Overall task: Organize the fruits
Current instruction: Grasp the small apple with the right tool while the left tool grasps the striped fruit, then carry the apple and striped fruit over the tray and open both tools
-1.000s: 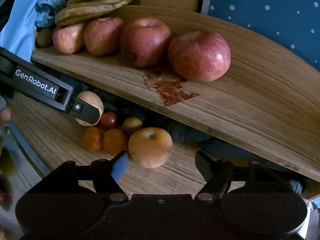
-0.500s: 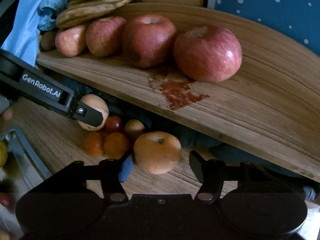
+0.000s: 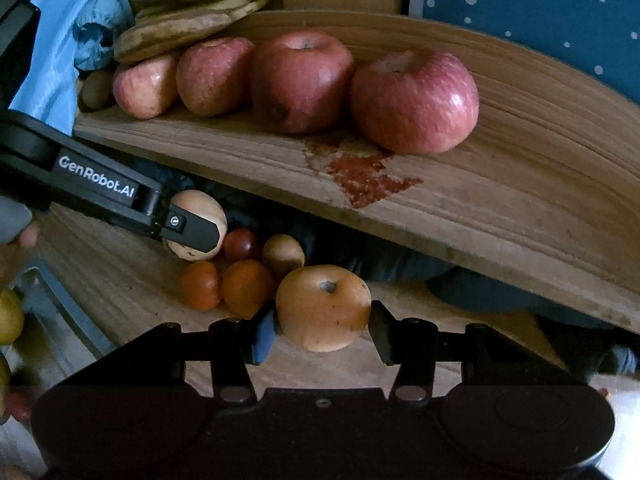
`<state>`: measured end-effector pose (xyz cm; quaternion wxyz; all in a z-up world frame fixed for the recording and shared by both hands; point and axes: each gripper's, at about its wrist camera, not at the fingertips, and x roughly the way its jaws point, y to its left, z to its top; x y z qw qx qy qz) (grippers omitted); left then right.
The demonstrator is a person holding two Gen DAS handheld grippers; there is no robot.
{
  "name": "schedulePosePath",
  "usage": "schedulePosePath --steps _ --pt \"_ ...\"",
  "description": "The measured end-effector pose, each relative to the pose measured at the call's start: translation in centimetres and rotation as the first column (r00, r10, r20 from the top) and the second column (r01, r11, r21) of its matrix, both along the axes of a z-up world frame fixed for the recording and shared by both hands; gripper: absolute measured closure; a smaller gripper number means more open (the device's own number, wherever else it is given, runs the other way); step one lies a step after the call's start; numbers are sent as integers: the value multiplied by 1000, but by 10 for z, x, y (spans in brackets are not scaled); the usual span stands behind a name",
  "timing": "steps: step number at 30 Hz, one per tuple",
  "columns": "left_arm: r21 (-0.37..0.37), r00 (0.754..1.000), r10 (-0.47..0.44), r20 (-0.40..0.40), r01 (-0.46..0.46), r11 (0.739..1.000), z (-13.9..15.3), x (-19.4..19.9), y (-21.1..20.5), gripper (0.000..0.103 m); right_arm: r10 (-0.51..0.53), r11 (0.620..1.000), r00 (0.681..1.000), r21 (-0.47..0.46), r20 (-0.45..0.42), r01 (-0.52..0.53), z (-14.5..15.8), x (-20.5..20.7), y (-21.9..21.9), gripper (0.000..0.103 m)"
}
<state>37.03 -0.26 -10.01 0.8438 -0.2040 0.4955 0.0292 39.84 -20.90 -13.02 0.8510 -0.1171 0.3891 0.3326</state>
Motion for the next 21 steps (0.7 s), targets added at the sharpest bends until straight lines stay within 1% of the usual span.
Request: schedulePosePath --steps 3,7,10,17,21 --pt "-2 1000 -15 10 15 1000 1 -9 4 48 -16 1000 1000 4 6 16 3 -13 2 52" --pt "-9 999 -44 21 44 999 5 -21 10 48 -29 1000 999 11 12 29 11 -20 2 52" --pt "-17 998 -57 25 57 998 7 -32 14 48 -35 999 999 13 18 35 18 -36 4 52" --pt "-27 995 -93 48 94 995 27 -53 21 48 -36 999 999 25 36 35 33 -66 10 52" --pt "-22 991 -125 53 126 992 31 -65 21 48 -31 999 999 30 45 30 41 -83 16 52"
